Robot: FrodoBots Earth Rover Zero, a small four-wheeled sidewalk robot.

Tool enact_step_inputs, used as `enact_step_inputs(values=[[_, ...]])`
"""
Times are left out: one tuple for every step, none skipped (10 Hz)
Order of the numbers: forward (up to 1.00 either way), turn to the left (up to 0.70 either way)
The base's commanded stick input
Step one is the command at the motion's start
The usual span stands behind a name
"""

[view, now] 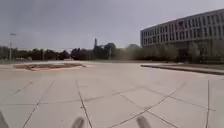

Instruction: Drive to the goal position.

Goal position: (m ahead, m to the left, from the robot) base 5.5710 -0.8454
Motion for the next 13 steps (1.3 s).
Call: enact_step_inputs(values=[[0.70,0.00],[0.70,0.00],[0.70,0.00],[0.70,0.00],[0.70,0.00],[0.70,0.00],[0.70,0.00],[0.70,0.00],[0.70,0.00],[0.70,0.00],[0.70,0.00],[0.70,0.00],[0.70,0.00]])
